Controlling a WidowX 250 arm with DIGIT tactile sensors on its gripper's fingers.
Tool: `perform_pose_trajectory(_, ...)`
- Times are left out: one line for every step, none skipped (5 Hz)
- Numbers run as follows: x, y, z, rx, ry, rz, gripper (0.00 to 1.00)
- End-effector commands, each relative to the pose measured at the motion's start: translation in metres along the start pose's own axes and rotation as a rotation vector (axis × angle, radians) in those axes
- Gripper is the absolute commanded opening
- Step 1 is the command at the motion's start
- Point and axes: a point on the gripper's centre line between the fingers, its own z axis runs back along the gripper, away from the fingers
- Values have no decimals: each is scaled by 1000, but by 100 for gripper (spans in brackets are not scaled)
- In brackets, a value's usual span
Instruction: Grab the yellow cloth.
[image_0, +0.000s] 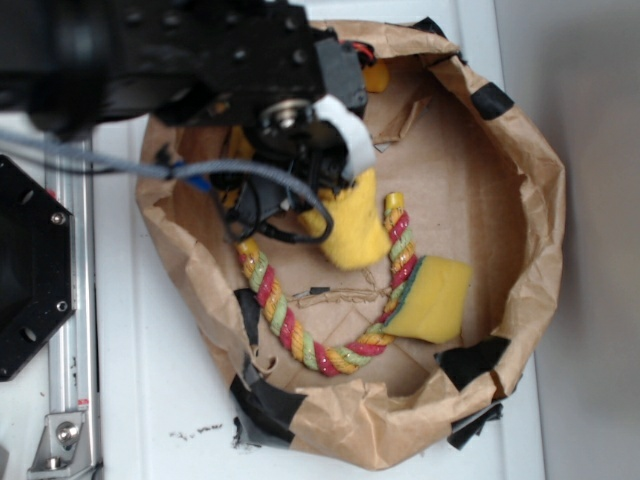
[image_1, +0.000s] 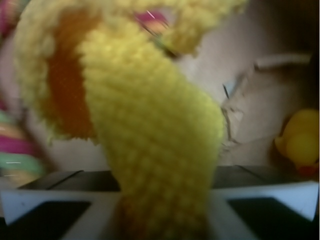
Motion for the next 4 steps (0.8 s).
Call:
perform_pose_trajectory(38,-21,115,4,-215,125,0)
perform_pose_trajectory(43,-27,131,-30,-167,294,0)
perform_pose_trajectory(50,-26,124,-22,-48,541,0)
perform_pose_trajectory(50,-26,119,4,-25,655,0)
